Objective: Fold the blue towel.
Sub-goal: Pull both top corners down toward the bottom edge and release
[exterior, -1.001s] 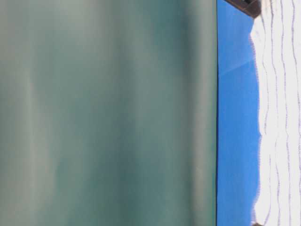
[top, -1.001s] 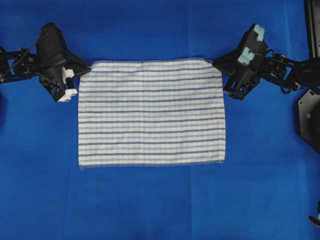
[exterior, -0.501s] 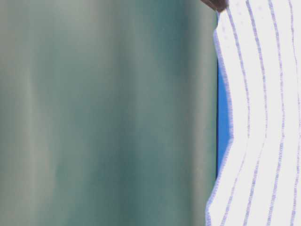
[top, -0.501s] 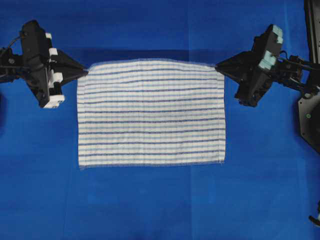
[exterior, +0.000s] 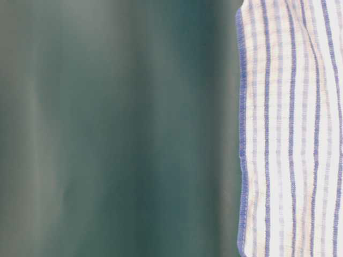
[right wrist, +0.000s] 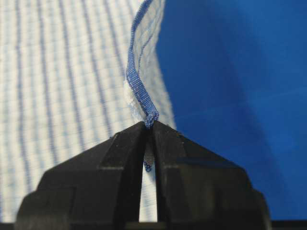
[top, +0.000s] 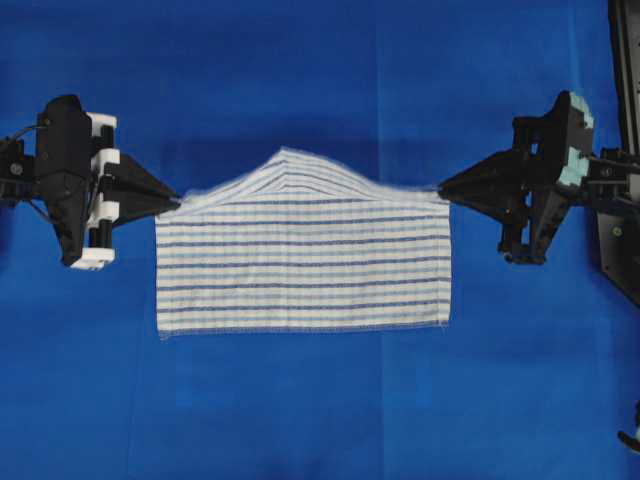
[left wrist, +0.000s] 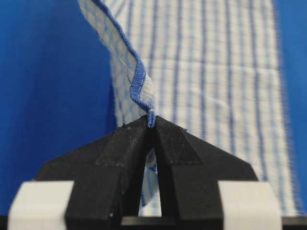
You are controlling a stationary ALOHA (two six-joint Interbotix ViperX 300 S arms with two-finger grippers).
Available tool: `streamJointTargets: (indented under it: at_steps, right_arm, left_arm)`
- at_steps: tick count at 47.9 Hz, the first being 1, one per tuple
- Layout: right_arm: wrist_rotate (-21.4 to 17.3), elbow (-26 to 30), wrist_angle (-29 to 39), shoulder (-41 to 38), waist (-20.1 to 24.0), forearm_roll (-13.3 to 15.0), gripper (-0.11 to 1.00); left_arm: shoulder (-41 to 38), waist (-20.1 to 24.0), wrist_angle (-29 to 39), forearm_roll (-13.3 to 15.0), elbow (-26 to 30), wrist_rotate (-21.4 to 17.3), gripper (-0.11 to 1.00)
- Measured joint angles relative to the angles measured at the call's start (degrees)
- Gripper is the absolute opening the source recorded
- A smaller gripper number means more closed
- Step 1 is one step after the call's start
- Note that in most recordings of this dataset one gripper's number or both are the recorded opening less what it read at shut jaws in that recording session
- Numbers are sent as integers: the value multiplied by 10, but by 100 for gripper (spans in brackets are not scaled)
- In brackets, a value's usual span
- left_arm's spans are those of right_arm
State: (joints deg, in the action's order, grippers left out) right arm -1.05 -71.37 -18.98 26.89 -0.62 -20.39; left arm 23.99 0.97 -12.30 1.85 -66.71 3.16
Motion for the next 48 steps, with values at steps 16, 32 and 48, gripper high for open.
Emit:
streamJointTargets:
  at_steps: [16, 32, 48]
  right_arm:
    - [0, 19, -1, -66, 91, -63, -1]
    - [0, 41, 0, -135, 147, -113, -1]
    - [0, 45, -7, -145, 217, -166, -1]
  left_arm:
    - [-16, -62, -1, 0, -4, 26, 4]
    - [-69, -120, -11, 0, -2, 62, 4]
    - [-85, -152, -15, 0, 5, 89, 4]
